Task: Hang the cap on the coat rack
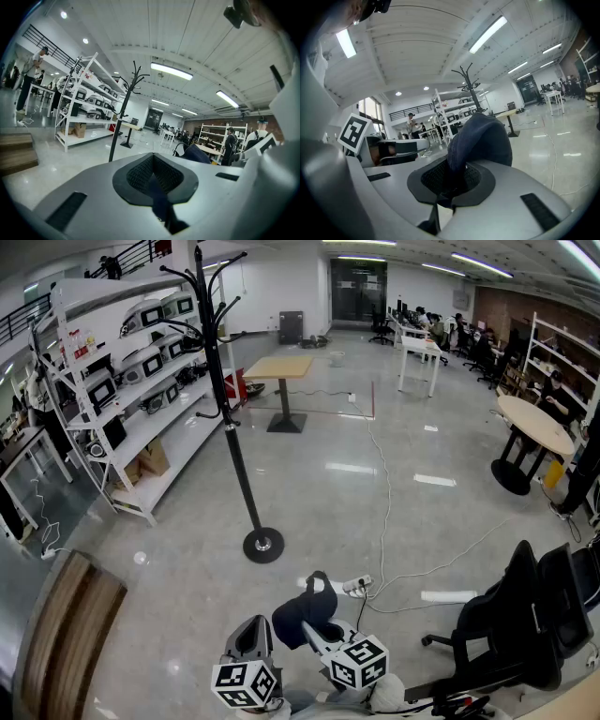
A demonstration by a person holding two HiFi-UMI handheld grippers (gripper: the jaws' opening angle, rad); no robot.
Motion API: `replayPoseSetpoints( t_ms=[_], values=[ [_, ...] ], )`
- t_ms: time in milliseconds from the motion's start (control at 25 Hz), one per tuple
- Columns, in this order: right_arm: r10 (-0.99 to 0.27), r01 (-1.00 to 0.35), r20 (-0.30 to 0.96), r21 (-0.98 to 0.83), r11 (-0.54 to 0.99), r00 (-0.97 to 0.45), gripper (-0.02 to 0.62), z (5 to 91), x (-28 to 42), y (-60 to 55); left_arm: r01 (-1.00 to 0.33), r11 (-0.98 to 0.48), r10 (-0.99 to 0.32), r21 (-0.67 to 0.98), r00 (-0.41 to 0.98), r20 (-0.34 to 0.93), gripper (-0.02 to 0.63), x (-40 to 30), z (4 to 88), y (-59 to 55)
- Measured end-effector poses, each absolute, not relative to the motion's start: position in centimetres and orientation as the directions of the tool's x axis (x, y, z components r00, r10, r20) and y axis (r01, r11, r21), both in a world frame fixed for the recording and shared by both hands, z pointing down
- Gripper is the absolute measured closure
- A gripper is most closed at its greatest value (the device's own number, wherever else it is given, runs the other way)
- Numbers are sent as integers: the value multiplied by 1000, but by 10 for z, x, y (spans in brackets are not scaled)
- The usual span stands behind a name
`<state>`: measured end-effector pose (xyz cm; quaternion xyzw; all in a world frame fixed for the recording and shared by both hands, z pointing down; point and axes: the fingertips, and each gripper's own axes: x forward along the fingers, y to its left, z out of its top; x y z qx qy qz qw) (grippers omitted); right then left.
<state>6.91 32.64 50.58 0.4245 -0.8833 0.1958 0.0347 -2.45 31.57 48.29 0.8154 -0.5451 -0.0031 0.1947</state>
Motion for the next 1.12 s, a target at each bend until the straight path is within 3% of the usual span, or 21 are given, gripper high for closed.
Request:
replayPoseSetpoints(
  t_ms=[1120],
  values=[
    [-744,-773,237,-321,547,-625,571,520,69,233,-883,-347,-886,315,419,199,604,-22,492,221]
  ],
)
